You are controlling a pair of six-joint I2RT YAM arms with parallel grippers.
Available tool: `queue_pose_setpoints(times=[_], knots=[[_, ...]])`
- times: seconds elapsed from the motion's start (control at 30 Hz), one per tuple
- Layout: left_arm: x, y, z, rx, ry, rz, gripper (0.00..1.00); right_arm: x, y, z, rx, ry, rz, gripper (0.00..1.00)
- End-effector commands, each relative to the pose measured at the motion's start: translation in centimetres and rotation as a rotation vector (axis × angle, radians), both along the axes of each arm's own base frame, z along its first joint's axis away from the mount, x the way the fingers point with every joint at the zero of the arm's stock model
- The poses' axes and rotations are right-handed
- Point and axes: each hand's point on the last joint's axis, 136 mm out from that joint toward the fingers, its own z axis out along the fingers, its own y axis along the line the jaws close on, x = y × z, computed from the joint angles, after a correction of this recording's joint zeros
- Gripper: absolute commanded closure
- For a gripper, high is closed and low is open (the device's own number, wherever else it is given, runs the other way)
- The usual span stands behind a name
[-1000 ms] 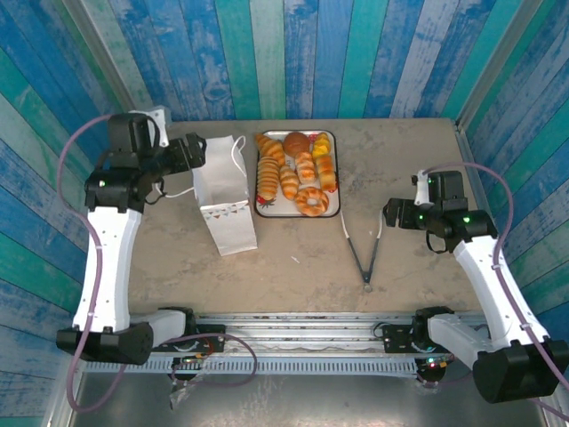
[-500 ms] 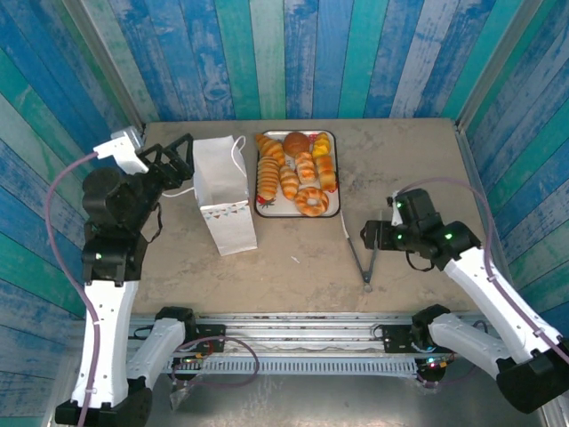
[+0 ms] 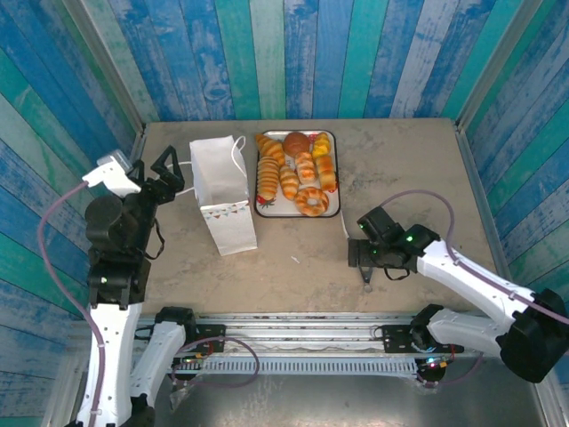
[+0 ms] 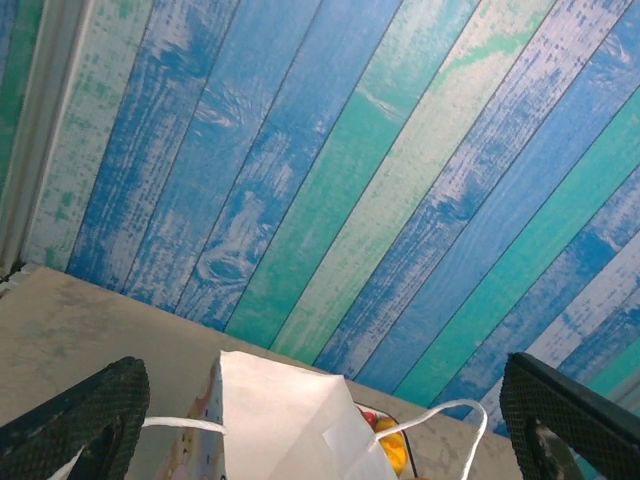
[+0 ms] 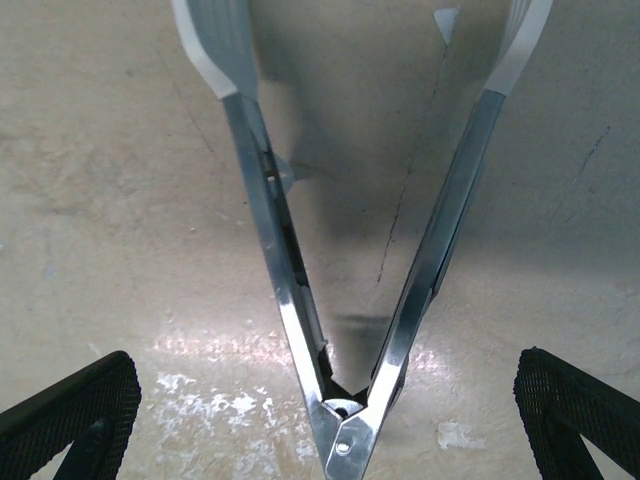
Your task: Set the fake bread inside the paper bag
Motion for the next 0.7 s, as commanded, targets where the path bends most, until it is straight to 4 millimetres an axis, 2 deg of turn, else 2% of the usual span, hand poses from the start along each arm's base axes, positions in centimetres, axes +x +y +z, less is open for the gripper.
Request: queue_pose_setpoints(times=[0.0, 0.17, 0.37, 0.67], knots=[[-0.3, 0.9, 0.3, 0.008, -0.031, 0.051, 0.06, 0.6, -0.1, -0.7, -0.027, -0.016, -0.035, 0.00], [0.0, 0.8, -0.4, 0.006, -0.009, 0.044, 0.06, 1.0, -0.1, -1.9, -0.037, -0.022, -0.038, 0.00], [0.4, 0.5, -0.3, 0.004, -0.003, 0.029, 0.06, 1.0, -0.2, -3.7, -0.074, 0.011, -0.033, 0.00], [0.9, 0.3, -0.6, -0.001, 0.017, 0.019, 0.06, 1.6, -0.3, -5.1, -0.114, 0.016, -0.038, 0.03]])
